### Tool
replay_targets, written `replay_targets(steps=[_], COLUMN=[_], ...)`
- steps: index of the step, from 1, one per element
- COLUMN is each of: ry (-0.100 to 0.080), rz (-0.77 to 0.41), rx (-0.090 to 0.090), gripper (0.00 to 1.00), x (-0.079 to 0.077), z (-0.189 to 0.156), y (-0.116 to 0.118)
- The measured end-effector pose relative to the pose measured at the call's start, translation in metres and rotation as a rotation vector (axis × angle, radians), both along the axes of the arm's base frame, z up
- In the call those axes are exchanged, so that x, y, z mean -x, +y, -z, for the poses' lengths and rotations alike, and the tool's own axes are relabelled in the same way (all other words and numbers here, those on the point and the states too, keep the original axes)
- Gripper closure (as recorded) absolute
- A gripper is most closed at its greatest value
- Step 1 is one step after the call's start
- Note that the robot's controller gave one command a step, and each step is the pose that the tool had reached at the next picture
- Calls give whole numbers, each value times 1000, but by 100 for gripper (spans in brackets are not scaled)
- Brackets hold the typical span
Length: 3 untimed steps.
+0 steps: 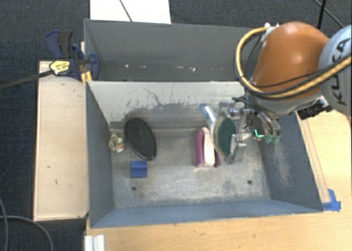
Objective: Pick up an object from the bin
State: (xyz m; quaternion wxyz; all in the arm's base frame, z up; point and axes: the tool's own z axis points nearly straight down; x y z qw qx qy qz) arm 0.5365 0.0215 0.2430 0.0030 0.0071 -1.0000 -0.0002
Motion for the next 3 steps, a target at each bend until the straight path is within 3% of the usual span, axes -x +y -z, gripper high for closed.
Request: replay_targets(steps=[1,2,3], ry=[-3,-13,-10], rz=[-315,-372,-375], rx=[-1,3,-1], gripper=[0,0,100], x=[-10,-29,-28], z=[117,160,160], y=[-34,-95,-90])
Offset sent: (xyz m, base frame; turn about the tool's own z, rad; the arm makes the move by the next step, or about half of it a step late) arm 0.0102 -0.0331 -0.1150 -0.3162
